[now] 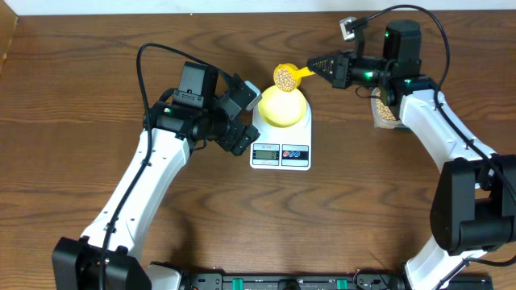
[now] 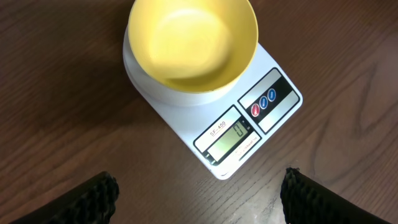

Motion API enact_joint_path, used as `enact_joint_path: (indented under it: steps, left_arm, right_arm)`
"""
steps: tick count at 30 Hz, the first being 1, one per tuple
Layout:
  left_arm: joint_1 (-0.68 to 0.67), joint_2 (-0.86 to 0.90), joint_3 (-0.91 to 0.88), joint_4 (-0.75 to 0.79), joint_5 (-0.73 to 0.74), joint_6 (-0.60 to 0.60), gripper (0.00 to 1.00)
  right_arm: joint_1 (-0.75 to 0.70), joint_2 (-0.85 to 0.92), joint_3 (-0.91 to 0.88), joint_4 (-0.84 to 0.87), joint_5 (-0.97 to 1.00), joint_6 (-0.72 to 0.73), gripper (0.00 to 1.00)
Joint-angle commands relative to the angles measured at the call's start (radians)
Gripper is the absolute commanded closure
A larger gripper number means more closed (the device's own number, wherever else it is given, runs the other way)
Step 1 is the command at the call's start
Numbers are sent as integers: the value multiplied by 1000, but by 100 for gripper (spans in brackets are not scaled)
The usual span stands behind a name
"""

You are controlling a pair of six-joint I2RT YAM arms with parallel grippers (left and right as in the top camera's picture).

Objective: Scoop item into bowl and weigh 50g on scale
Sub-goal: 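Tilt the scoop with the right gripper to pour soybeans into bowl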

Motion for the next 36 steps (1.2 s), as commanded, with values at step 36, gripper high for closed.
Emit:
enact_joint_path:
  steps: [36]
  left_arm:
    - [4, -4, -11, 0, 13, 6, 14]
  right_arm:
    - [22, 10, -2, -35, 43, -103, 99]
